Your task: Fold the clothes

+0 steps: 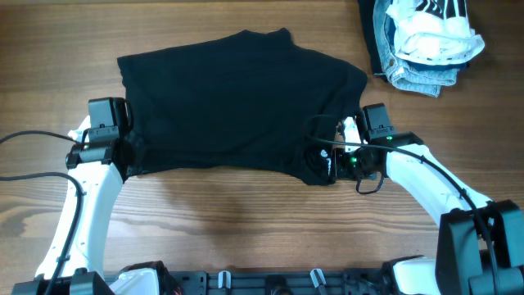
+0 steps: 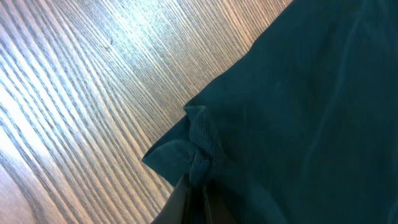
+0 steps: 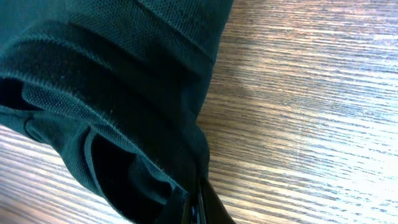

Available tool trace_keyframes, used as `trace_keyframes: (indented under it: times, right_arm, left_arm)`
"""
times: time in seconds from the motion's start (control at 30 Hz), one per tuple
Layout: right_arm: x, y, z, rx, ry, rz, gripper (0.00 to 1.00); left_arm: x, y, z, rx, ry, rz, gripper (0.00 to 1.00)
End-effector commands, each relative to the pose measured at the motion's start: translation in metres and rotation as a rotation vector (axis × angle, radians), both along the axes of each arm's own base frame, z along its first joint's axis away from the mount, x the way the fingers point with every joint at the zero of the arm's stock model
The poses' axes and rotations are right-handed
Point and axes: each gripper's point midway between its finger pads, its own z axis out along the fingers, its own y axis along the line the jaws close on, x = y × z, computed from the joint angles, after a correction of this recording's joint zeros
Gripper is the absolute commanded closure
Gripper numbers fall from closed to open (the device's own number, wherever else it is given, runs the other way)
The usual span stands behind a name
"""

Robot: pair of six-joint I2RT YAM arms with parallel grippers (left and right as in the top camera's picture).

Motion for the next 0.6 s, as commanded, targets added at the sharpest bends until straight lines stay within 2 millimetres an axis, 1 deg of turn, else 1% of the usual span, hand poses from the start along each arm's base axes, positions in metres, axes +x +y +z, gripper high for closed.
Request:
trace_keyframes:
  times: [0.0, 0.07, 0.17, 0.23, 0.33, 0.47, 0.57]
  right_arm:
    - [0.001, 0.002, 0.004, 0.023, 0.020, -0.056, 0.96]
    - [0.007, -0.001, 0.017, 0.029, 0.007, -0.080, 0.96]
    - [0.014, -0.009, 0.046, 0.029, -0.030, -0.099, 0.96]
    - [0.016, -0.019, 0.066, 0.012, -0.053, -0.120, 0.96]
    - [0.014, -0.028, 0.091, -0.004, -0.087, -0.124, 0.96]
    - [0.007, -0.039, 0.112, -0.045, -0.118, -0.138, 0.96]
    - [0.003, -0.039, 0.118, -0.044, -0.134, -0.126, 0.96]
  left_arm:
    - [0.005, 0.007, 0.019, 0.038, -0.042, -0.014, 0.96]
    - [0.003, 0.009, 0.027, 0.035, -0.055, -0.008, 0.96]
    - [-0.001, 0.011, 0.045, 0.046, -0.075, -0.015, 0.96]
    - [-0.004, 0.010, 0.057, 0.057, -0.086, -0.041, 0.96]
    - [-0.013, 0.009, 0.068, 0.061, -0.103, -0.041, 0.96]
    - [-0.022, 0.008, 0.075, 0.063, -0.109, -0.043, 0.96]
    - [-0.028, 0.007, 0.075, 0.061, -0.099, -0.043, 0.96]
